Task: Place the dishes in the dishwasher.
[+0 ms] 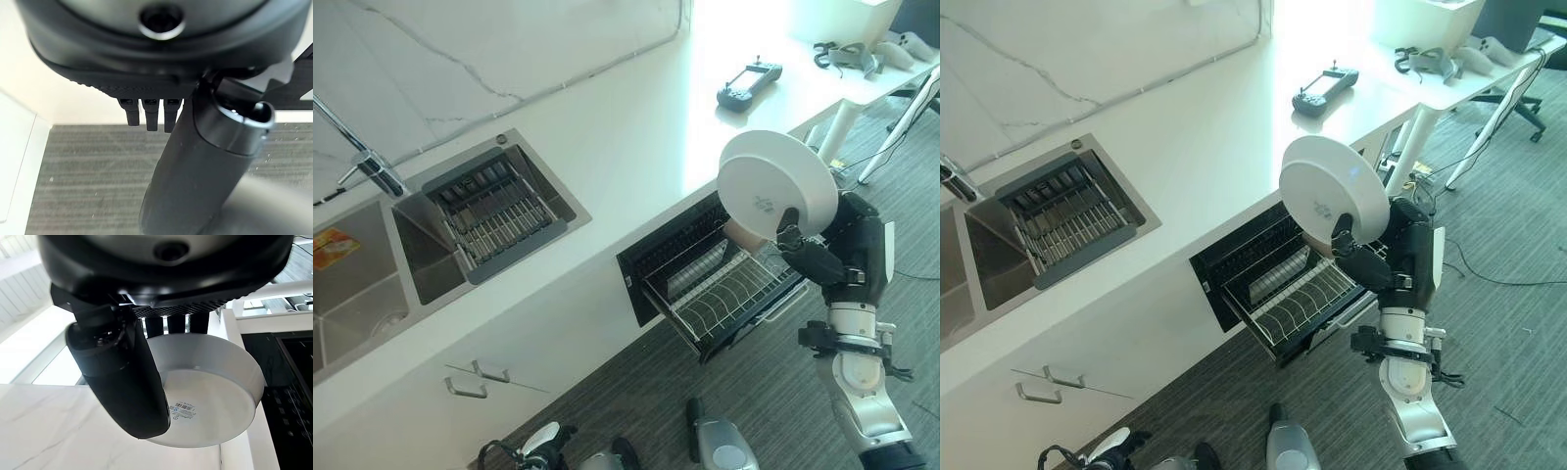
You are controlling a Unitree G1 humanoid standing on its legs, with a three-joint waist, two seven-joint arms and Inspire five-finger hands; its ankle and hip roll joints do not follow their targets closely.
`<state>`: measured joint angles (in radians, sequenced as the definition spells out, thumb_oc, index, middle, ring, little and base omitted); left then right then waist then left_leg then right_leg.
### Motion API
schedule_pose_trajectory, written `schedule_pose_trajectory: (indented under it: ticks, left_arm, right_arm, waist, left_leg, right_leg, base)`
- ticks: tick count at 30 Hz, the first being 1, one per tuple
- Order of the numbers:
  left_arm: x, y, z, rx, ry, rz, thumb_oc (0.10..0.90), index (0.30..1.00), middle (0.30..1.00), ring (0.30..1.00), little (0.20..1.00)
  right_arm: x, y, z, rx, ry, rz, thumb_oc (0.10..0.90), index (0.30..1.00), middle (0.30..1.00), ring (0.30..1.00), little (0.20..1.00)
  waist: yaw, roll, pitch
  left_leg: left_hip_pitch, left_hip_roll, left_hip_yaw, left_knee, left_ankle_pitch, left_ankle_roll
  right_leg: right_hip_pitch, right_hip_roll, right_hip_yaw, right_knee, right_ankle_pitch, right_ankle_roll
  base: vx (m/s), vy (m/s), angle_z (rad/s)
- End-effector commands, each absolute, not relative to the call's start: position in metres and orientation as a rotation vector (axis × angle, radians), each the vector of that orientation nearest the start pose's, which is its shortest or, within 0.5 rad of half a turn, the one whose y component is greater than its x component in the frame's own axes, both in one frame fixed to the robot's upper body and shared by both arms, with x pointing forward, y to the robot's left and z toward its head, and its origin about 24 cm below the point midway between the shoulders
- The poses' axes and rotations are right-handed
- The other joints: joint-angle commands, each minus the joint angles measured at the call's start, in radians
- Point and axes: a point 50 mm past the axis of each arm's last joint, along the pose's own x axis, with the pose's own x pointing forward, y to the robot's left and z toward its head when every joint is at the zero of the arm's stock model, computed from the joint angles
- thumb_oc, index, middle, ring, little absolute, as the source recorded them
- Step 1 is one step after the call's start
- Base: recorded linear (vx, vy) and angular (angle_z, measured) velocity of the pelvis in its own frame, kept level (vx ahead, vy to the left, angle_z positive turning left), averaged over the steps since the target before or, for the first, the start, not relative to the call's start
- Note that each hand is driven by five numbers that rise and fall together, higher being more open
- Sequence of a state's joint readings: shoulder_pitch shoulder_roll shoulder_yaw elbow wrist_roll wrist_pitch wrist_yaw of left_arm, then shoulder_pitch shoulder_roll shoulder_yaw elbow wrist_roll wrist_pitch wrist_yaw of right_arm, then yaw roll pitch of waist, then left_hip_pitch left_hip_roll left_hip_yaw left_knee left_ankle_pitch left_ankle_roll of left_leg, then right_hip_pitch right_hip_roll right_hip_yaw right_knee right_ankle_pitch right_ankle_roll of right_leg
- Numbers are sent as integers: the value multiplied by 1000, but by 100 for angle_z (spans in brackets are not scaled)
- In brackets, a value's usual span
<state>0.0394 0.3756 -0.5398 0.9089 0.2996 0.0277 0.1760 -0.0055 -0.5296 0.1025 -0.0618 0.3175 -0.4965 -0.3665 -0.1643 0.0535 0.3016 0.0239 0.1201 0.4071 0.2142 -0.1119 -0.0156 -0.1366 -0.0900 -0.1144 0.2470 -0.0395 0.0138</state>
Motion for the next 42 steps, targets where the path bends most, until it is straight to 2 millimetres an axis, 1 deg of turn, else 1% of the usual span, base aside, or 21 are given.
schedule_pose_trajectory:
  ticks: [1,2,5,10,14,17,20,23,27,28,29,30,33,34,35,42]
  left_arm:
    - [222,173,-87,826,462,-255,800,900,900,900,900]
    - [227,172,-83,820,445,-262,800,900,900,900,900]
    - [231,169,-77,809,423,-279,800,900,900,900,900]
    - [231,166,-74,800,407,-320,800,900,900,900,900]
    - [231,166,-69,808,390,-359,800,900,900,900,900]
    - [232,167,-67,812,383,-372,800,900,900,900,900]
    - [233,168,-65,826,377,-394,800,900,900,900,900]
    - [234,168,-64,832,373,-408,800,900,900,900,900]
    - [240,169,-59,843,363,-425,800,900,900,900,900]
    - [241,169,-58,851,364,-433,800,900,900,900,900]
    - [241,169,-58,851,363,-432,800,900,900,900,900]
    - [242,170,-60,874,375,-453,800,900,900,900,900]
    - [241,171,-61,885,383,-465,800,900,900,900,900]
    - [240,171,-62,895,382,-478,800,900,900,900,900]
    - [239,171,-62,897,380,-482,800,900,900,900,900]
    - [243,168,-59,913,337,-488,800,900,900,900,900]
  right_arm:
    - [245,-219,188,-113,-900,-106,400,300,300,300,300]
    - [247,-221,184,-146,-877,-111,400,300,300,300,300]
    - [252,-225,179,-183,-838,-117,400,300,300,300,300]
    - [263,-232,170,-303,-769,-127,400,300,300,300,300]
    - [274,-245,169,-382,-729,-201,400,300,300,300,300]
    - [278,-253,168,-439,-696,-237,400,300,300,300,300]
    - [285,-264,161,-489,-622,-261,400,300,300,300,300]
    - [293,-268,159,-539,-572,-283,400,300,300,300,300]
    - [308,-278,167,-623,-536,-353,400,300,300,300,300]
    - [313,-280,173,-662,-532,-380,400,300,300,300,300]
    - [314,-280,173,-662,-533,-380,400,300,300,300,300]
    - [324,-285,183,-741,-512,-422,400,300,300,300,300]
    - [328,-287,185,-816,-498,-455,400,300,300,300,300]
    - [333,-292,186,-862,-476,-502,400,300,300,300,300]
    - [333,-294,185,-874,-474,-519,400,300,300,300,300]
    - [346,-296,194,-1045,-476,-644,400,300,300,300,300]
  waist:
    - [11,-34,-11]
    - [11,-33,-6]
    - [15,-32,4]
    - [33,-36,25]
    - [54,-44,42]
    - [60,-47,53]
    - [73,-50,66]
    - [84,-50,77]
    - [108,-49,101]
    - [118,-48,107]
    - [117,-48,107]
    - [136,-51,120]
    - [148,-52,127]
    - [164,-53,138]
    - [169,-52,141]
    - [201,-44,186]
  left_leg:
    - [-2,26,-123,86,-173,14]
    - [-7,26,-126,86,-171,13]
    - [-15,25,-134,86,-166,13]
    - [-26,19,-153,86,-158,13]
    - [-41,15,-170,86,-151,14]
    - [-48,14,-175,86,-147,14]
    - [-53,10,-185,86,-144,16]
    - [-58,8,-191,86,-140,17]
    - [-76,6,-202,86,-131,17]
    - [-84,4,-207,86,-128,17]
    - [-84,4,-207,86,-128,17]
    - [-94,1,-216,86,-123,19]
    - [-98,0,-223,86,-121,21]
    - [-103,-2,-231,86,-117,23]
    - [-104,-3,-233,86,-116,24]
    - [-143,-8,-254,86,-103,32]
  right_leg:
    - [82,-64,-1,53,-182,75]
    - [78,-65,-4,53,-180,75]
    - [74,-66,-10,53,-178,74]
    - [71,-68,-20,53,-173,71]
    - [64,-68,-28,53,-169,72]
    - [60,-68,-33,53,-167,71]
    - [57,-69,-39,53,-162,71]
    - [56,-71,-43,53,-160,70]
    - [46,-72,-55,53,-155,70]
    - [42,-72,-59,53,-154,71]
    - [42,-72,-59,53,-154,71]
    - [39,-72,-68,53,-151,71]
    - [39,-72,-75,53,-148,72]
    - [41,-73,-83,53,-145,71]
    - [41,-73,-85,53,-144,71]
    - [17,-72,-100,53,-134,68]
  base:
    - [-46,3,8]
    - [-50,-1,8]
    - [-34,-7,6]
    - [-11,-13,8]
    - [-17,-25,10]
    - [-22,-21,13]
    - [-13,-21,6]
    - [-21,-14,8]
    - [-64,-2,6]
    - [-55,5,24]
    - [-94,4,25]
    - [-63,0,16]
    - [-36,-3,8]
    - [-28,-6,12]
    - [-23,-5,17]
    - [-47,5,14]
